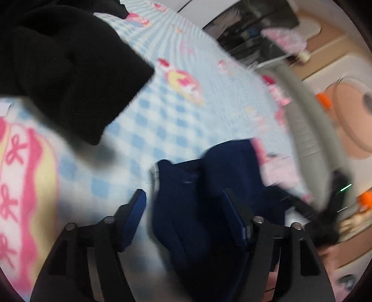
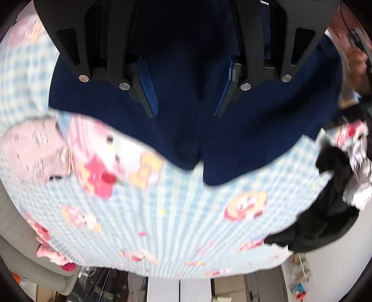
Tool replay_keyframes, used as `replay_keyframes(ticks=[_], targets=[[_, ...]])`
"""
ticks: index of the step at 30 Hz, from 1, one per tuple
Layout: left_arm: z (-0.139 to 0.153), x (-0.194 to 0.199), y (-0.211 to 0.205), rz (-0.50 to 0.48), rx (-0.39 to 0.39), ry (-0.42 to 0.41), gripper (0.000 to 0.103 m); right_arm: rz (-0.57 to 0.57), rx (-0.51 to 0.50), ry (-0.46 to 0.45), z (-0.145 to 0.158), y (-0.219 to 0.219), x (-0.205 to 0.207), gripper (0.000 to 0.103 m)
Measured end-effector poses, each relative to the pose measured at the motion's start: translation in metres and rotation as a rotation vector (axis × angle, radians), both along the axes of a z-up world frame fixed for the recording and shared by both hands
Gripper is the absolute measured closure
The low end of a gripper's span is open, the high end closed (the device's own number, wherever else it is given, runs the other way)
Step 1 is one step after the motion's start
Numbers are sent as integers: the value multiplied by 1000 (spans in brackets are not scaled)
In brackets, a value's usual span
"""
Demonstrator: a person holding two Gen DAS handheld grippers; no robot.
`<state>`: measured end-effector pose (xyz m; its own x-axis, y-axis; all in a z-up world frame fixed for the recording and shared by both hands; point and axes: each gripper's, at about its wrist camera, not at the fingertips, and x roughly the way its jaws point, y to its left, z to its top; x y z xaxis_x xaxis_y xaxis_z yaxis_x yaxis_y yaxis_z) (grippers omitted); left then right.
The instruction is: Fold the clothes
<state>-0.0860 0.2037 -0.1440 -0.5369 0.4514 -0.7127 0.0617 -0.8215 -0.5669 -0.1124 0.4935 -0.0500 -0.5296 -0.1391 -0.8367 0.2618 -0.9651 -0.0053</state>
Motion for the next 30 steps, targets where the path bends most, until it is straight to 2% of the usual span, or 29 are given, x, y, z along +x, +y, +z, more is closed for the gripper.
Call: replay_keyframes(ticks=[1,2,3,5,8,11,12,13,15,16,17,19,20,21,22,24,25,26,27,28,30], targets=[[-3,-2,4,3,-54,-9,86,6,3,3,1,-1,-6,52],[-6,-3,7,7,-92,-15,89,13,8,4,1,-3,-11,52],[-3,-1,4,24,-101,-7,95,21,17,0,0,-5,-14,52],[10,6,-7,70,-83,32,96,43,18,-9,-3,-12,-18,52],[30,19,-27,128,-132,93,96,70,16,-30,-14,-24,-23,52],[28,27,-51,201,-202,62,96,56,129,-140,-56,-31,-33,49],[24,28,-59,212,-166,41,95,52,154,-167,-66,-33,-37,49],[18,27,-67,210,-92,21,94,60,140,-163,-65,-33,-39,49],[14,26,-71,179,25,26,85,76,110,-155,-62,-33,-44,49],[13,26,-72,159,79,35,63,84,95,-151,-61,-33,-47,49],[14,24,-68,133,95,43,44,92,80,-147,-60,-33,-49,49],[16,19,-52,70,68,56,43,107,50,-138,-57,-33,-54,49],[13,15,-44,49,51,52,44,115,35,-134,-55,-33,-57,45],[9,11,-36,36,30,39,49,123,21,-130,-54,-33,-59,38],[3,7,-28,21,14,26,55,131,6,-126,-53,-33,-62,27],[-4,4,-16,4,-39,13,88,147,-24,-117,-50,-33,-67,27],[-5,2,-13,1,-64,14,90,155,-39,-113,-48,-34,-70,27],[-1,2,-13,12,-88,22,92,165,-47,-123,-50,-35,-73,30],[6,3,-14,30,-112,32,93,177,-43,-152,-56,-39,-77,39],[13,5,-19,50,-135,42,93,185,-40,-153,-57,-44,-76,56],[27,13,-36,96,-179,61,97,203,-43,-119,-49,-52,-73,58]])
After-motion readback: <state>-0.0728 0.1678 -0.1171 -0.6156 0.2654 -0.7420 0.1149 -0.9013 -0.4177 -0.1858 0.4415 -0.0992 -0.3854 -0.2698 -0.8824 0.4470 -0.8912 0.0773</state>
